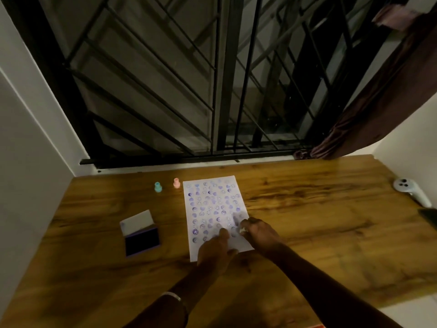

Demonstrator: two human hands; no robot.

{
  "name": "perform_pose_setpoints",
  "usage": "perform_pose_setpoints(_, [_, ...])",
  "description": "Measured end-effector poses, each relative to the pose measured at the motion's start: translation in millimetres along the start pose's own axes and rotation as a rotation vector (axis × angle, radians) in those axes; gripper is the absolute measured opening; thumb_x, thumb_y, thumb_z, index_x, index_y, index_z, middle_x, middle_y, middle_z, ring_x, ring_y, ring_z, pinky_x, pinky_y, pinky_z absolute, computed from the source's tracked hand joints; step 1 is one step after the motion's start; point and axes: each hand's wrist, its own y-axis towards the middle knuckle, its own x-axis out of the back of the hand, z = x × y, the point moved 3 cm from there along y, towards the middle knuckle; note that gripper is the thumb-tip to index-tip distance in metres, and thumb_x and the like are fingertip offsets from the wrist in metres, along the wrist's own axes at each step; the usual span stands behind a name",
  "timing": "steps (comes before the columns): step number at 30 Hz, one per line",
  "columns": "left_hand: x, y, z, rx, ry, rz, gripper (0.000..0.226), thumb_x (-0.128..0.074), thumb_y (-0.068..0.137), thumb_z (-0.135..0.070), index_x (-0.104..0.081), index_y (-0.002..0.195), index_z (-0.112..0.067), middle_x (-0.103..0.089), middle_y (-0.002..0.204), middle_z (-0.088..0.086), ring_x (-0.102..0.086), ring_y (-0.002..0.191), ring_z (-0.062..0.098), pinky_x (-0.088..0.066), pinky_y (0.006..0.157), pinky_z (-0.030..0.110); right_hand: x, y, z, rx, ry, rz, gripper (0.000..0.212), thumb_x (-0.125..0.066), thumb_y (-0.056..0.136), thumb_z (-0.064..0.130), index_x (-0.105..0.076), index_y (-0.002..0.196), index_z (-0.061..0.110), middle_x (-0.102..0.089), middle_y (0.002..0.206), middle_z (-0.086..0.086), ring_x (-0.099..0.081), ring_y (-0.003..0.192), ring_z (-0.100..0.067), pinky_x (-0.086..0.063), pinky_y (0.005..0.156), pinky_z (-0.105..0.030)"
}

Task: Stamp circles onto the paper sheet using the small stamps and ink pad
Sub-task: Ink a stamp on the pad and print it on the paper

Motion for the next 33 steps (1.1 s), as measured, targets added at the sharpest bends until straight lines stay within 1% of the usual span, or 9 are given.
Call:
perform_pose_setpoints(4, [0.1,1.6,1.0,0.013,0.024,0.022,0.051,-0.055,0.085,-0.055,-0.036,0.123,-0.026,-0.065,0.114,0.001,-0.065,0.101,0.02,-0.053,0.081,0.031,-6.4,6.6,2.3,0.031,-0.059,0.064,0.029,-0.046,0.098,0.026,-0.053,0.124,0.014,-0.057,0.126,-0.012,-0.054,0.113,-0.028,-0.045,0.092,-0.034])
perform_pose_setpoints(8, [-2.8,2.7,2.2,0.022,0.043,0.04,0.053,-0.053,0.085,-0.057,-0.036,0.124,-0.025,-0.065,0.115,0.002,-0.065,0.101,0.021,-0.054,0.083,0.034,-9.4,13.8,4.5,0.077,-0.126,0.109,0.025,-0.049,0.096,0.021,-0.059,0.119,0.015,-0.057,0.131,-0.008,-0.053,0.118,-0.025,-0.045,0.1,-0.034])
perform_pose_setpoints(13, [-5.3,2.8,3.9,0.024,0.076,0.018,0.057,-0.05,0.085,-0.061,-0.037,0.127,-0.025,-0.064,0.115,0.001,-0.065,0.1,0.02,-0.054,0.082,0.033,-7.3,22.4,1.6,0.09,-0.095,0.123,0.02,-0.055,0.093,0.018,-0.068,0.107,0.02,-0.063,0.125,-0.002,-0.058,0.114,-0.02,-0.047,0.097,-0.031])
perform_pose_setpoints(16, [-6.8,1.7,3.6,0.027,0.085,0.025,0.058,-0.048,0.086,-0.061,-0.035,0.129,-0.024,-0.063,0.115,0.001,-0.064,0.1,0.019,-0.054,0.083,0.033,-11.6,23.4,-2.3,0.126,-0.11,0.15,0.022,-0.052,0.095,0.021,-0.066,0.111,0.02,-0.063,0.128,-0.001,-0.057,0.118,-0.018,-0.046,0.099,-0.031])
perform_pose_setpoints(19, [-4.8,0.5,2.1,0.012,0.084,0.008,0.056,-0.048,0.087,-0.06,-0.037,0.127,-0.024,-0.064,0.114,0.001,-0.064,0.098,0.019,-0.054,0.081,0.032,-14.5,25.2,-4.9,0.15,-0.103,0.152,0.019,-0.053,0.095,0.022,-0.067,0.108,0.023,-0.063,0.129,0.004,-0.056,0.12,-0.016,-0.044,0.101,-0.029])
perform_pose_setpoints(24, [-6.4,1.0,2.3,0.044,0.107,0.047,0.057,-0.047,0.087,-0.059,-0.036,0.129,-0.023,-0.062,0.117,0.002,-0.063,0.102,0.02,-0.052,0.086,0.033,-14.1,23.2,-0.6,0.122,-0.093,0.118,0.014,-0.06,0.09,0.018,-0.069,0.1,0.023,-0.068,0.121,0.003,-0.061,0.113,-0.015,-0.046,0.096,-0.027])
perform_pose_setpoints(27, [-4.0,2.9,2.3,0.045,0.107,0.049,0.057,-0.048,0.088,-0.058,-0.037,0.13,-0.021,-0.063,0.116,0.003,-0.064,0.101,0.021,-0.054,0.086,0.033,-12.3,20.9,1.9,0.096,-0.117,0.114,0.011,-0.062,0.089,0.023,-0.066,0.098,0.027,-0.066,0.121,0.001,-0.06,0.112,-0.018,-0.047,0.094,-0.029])
perform_pose_setpoints(30, [5.4,4.0,5.6,0.106,-0.134,0.015,0.041,-0.05,0.089,-0.054,-0.046,0.116,-0.024,-0.066,0.106,0.0,-0.065,0.092,0.015,-0.053,0.078,0.027,-8.8,18.2,5.6,0.051,-0.082,0.108,0.011,-0.059,0.09,0.026,-0.064,0.1,0.026,-0.064,0.119,-0.001,-0.06,0.108,-0.019,-0.048,0.089,-0.029])
perform_pose_setpoints(33, [20.1,6.3,13.4,0.136,-0.331,-0.032,0.026,-0.05,0.093,-0.046,-0.051,0.102,-0.022,-0.067,0.095,-0.001,-0.062,0.079,0.009,-0.049,0.064,0.019,-1.4,19.9,9.0,0.035,-0.051,0.066,0.015,-0.05,0.092,0.031,-0.062,0.099,0.024,-0.065,0.107,-0.002,-0.061,0.095,-0.019,-0.05,0.081,-0.032])
